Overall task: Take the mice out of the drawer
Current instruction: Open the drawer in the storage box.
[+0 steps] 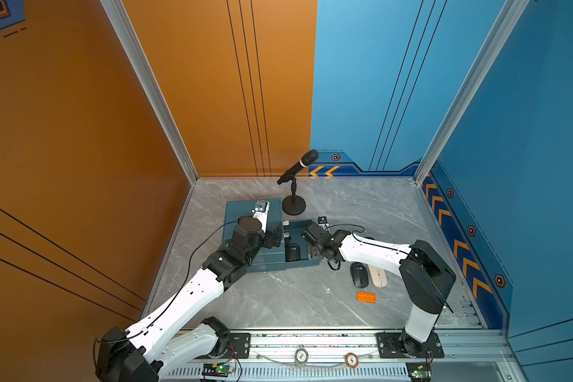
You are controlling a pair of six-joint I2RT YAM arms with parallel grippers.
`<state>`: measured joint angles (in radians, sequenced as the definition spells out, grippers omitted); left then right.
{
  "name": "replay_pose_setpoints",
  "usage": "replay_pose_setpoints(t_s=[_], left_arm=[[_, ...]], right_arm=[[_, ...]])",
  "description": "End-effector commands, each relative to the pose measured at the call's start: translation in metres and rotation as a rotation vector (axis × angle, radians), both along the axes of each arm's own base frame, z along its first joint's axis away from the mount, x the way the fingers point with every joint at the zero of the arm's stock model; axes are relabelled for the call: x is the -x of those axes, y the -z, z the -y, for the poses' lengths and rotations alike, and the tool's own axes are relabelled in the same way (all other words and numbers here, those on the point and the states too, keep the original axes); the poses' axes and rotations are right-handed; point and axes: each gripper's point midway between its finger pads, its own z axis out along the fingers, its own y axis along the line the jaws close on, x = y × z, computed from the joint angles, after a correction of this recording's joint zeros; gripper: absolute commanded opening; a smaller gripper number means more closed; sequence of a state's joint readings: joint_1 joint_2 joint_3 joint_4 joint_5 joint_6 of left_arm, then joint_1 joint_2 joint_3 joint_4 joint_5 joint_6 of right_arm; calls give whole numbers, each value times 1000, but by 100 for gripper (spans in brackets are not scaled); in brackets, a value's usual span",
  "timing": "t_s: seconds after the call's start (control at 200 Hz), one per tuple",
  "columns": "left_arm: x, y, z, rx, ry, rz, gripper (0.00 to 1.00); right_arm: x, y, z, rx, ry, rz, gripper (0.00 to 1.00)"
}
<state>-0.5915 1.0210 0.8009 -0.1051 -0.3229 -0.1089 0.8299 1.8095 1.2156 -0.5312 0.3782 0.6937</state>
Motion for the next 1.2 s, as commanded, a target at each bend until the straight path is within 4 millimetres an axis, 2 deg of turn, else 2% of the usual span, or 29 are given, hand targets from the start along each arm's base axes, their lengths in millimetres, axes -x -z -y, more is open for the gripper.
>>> replay_pose_setpoints(t_s=[0.0,0.22,0.526,0.681,0.781,0.901,0.976,1.076,1.196], left_arm=[[7,16,7,-58,50,-60,98],[7,17,7,-61,47,-62,98],[7,16,7,-62,47,-61,98],[7,16,7,-61,49,-61,98],[7,15,7,-62,49,-58,98],[7,16,6,-63,45,-59,98],[6,17,7,-61,47,-63,98],[5,19,8,-65,53,-70,98],[4,19,7,-64,45,-66,98]], right_arm=[[0,-7,30,55,91,8,84],[0,-10,52,55,142,17,82],[1,-13,68,59,182,17,81],[1,-24,70,41,187,39,80],[0,-47,54,0,120,100,80],[2,-92,27,-77,17,210,81],[2,-112,11,-152,-42,234,81],[1,-114,-13,-265,-78,186,81],[2,-96,-47,-336,-111,101,81]])
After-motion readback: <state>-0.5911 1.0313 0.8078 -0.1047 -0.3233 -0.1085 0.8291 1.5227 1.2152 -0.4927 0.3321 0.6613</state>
